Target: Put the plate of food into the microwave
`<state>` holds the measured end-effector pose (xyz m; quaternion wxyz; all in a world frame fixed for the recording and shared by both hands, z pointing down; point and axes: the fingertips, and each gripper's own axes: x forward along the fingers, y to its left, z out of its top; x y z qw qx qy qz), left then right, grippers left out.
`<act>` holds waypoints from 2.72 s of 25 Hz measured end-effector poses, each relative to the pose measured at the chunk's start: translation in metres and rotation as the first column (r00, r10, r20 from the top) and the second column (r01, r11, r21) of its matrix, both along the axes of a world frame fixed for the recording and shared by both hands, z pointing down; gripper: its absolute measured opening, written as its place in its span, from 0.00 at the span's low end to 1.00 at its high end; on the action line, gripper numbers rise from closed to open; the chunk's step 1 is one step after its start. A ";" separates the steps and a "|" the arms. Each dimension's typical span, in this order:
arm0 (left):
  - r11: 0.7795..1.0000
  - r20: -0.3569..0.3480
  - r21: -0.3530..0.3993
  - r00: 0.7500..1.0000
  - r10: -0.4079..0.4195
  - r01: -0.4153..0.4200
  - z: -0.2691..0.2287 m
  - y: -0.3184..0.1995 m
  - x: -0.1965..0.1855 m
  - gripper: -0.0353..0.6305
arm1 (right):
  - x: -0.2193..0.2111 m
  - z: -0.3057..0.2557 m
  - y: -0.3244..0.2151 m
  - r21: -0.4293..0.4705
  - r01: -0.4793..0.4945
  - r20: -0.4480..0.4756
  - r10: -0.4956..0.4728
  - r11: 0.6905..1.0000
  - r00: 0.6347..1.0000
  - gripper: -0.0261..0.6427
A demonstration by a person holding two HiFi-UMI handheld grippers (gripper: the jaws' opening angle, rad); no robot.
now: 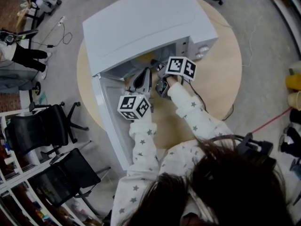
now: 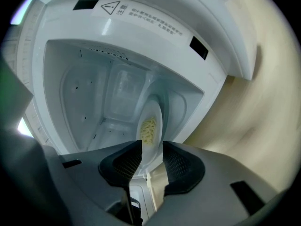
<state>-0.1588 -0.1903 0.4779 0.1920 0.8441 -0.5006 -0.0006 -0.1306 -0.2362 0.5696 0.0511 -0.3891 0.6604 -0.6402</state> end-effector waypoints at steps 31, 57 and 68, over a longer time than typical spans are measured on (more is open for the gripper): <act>0.990 0.043 0.141 0.999 -0.014 0.008 -0.089 0.087 0.038 0.06 | 0.059 -0.159 0.119 0.276 0.219 0.385 -0.316 0.936 0.867 0.05; 0.978 0.025 0.202 0.999 0.044 -0.048 -0.121 0.131 0.071 0.06 | 0.076 -0.192 0.160 0.308 0.245 0.495 -0.375 0.919 0.784 0.05; 0.980 0.024 0.195 0.999 0.041 -0.045 -0.122 0.131 0.071 0.06 | 0.073 -0.193 0.160 0.299 0.240 0.516 -0.368 0.924 0.774 0.05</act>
